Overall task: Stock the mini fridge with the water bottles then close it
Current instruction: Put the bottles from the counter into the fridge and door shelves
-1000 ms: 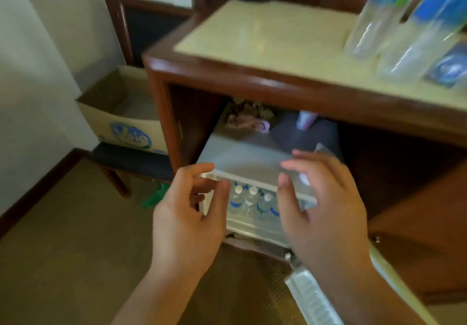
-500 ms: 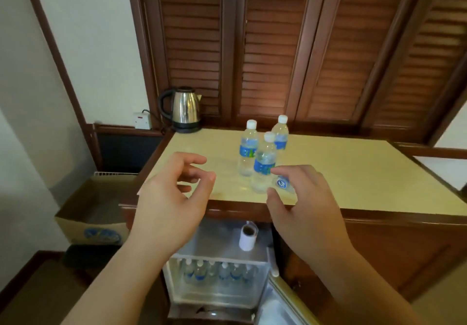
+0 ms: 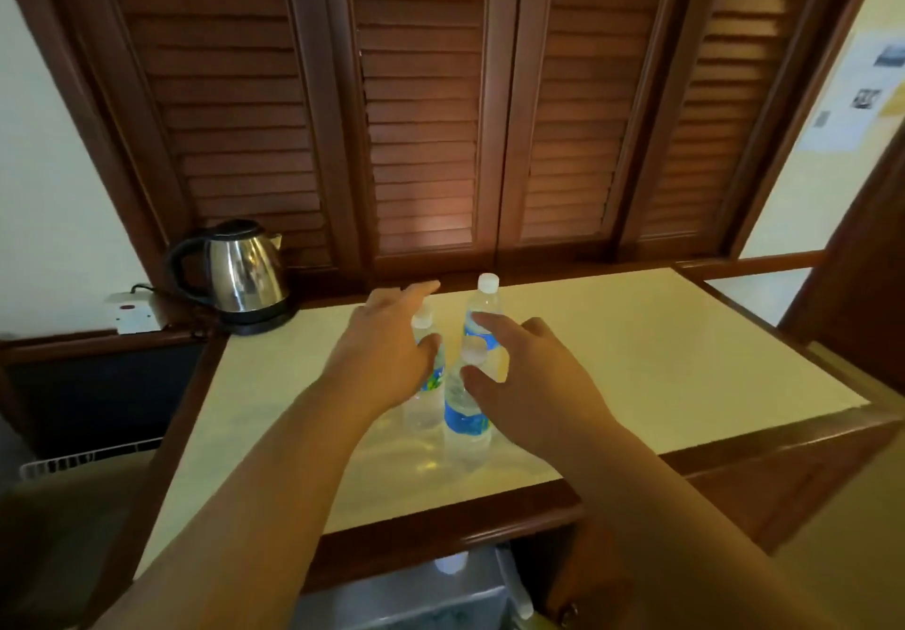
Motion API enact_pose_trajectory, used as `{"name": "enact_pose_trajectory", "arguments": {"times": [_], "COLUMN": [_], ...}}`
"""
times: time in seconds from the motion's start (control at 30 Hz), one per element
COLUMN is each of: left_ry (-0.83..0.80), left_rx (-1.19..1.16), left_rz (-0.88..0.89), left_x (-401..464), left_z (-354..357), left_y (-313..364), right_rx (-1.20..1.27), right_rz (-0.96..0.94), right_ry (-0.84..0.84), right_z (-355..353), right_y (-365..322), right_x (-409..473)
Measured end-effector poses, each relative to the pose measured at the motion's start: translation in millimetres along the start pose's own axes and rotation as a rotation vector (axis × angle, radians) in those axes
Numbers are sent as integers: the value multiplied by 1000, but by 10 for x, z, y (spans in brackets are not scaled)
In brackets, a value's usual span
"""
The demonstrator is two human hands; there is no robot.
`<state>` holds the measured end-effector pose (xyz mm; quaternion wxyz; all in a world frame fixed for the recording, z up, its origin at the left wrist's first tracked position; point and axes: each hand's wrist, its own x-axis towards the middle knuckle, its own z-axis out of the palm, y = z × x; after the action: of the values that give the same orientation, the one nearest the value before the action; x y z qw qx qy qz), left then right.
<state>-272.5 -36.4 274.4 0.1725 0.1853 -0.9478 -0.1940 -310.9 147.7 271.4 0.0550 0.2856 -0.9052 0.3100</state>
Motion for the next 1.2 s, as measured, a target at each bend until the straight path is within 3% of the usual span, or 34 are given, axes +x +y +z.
{"name": "enact_pose_trajectory", "arguments": {"times": [0.1,0.3,0.67,0.87,1.2], "left_ry": [-68,172,179,210,-91], "left_rx": [-16,-189,-444,-499,-498], "left_rz": [28,-7,86,123,-186], "left_x": [312,187,-1631,-2777,-3829], "left_z": [305,562,274,602,2136], "left_y": [-150,-275,114,286,-351], "right_rx": [-5,13,179,173,129], "right_rz": [33,-16,-136,-160,201], "right_ry": [-26,58,283,250,20], "right_z": [198,370,-77,-123,1429], "right_y": [38,171,645,1008,1994], "right_x": [126,39,-1514,-2508,-3664]}}
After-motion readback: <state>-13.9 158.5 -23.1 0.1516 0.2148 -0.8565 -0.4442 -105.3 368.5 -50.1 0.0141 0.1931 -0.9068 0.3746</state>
